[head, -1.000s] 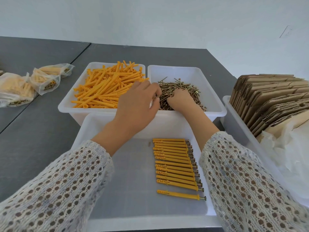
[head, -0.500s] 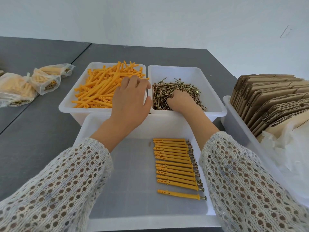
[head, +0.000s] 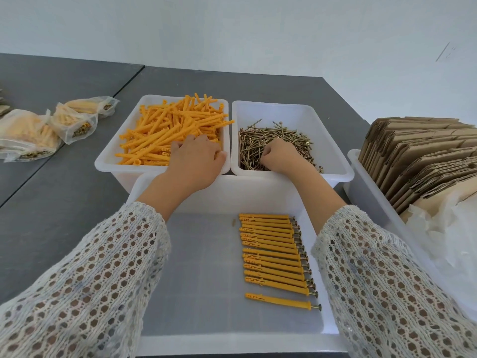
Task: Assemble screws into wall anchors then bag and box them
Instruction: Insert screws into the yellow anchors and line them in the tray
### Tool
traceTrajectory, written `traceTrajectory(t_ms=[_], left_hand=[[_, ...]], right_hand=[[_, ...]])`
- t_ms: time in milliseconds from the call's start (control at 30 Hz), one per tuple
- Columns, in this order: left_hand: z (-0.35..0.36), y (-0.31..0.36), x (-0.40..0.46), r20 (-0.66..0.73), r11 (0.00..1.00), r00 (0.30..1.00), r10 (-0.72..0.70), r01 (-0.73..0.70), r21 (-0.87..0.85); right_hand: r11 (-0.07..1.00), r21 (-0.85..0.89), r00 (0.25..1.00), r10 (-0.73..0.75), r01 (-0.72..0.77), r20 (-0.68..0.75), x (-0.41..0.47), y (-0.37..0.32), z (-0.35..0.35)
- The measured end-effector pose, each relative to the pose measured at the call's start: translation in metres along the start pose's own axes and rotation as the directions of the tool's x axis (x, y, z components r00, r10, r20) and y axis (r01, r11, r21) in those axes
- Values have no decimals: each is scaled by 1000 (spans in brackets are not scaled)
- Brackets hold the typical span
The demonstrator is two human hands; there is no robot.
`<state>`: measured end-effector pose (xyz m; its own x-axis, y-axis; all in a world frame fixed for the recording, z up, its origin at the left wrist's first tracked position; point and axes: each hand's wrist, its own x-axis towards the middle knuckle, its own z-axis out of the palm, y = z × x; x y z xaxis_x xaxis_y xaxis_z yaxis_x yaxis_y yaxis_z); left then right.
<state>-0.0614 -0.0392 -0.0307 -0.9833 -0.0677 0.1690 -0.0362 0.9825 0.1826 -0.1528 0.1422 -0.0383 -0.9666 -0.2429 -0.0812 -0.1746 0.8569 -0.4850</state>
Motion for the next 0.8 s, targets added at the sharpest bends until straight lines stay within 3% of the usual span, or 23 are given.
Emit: traceTrajectory(t_ms=[200,333,400,567,667,800], left_hand=[[1,-1,0,9,999,999,-42,42,-10],[4,-2,-1,-15,998,999,-44,44,36],[7,-1,-2,-81,998,996,-49,51,28],[8,7,-3,-302,996,953,37,-61,-68],[5,13,-4,-340,976,929,146,-192,-107],[7,18,-6,-341,921,899,274,-347,-175]], right_hand=[[998,65,973,-9,25,-233,-7,-2,-3],[953,291,854,84,81,-514,-14,-6,-8],[940,325,815,111,99,-569,-15,-8,-9],[885,460,889,157,66,-431,-10,-4,-7],[862,500,918,131,80,-374,-9,-1,-7],[934,357,970,61,27,-233,-7,2,-6]])
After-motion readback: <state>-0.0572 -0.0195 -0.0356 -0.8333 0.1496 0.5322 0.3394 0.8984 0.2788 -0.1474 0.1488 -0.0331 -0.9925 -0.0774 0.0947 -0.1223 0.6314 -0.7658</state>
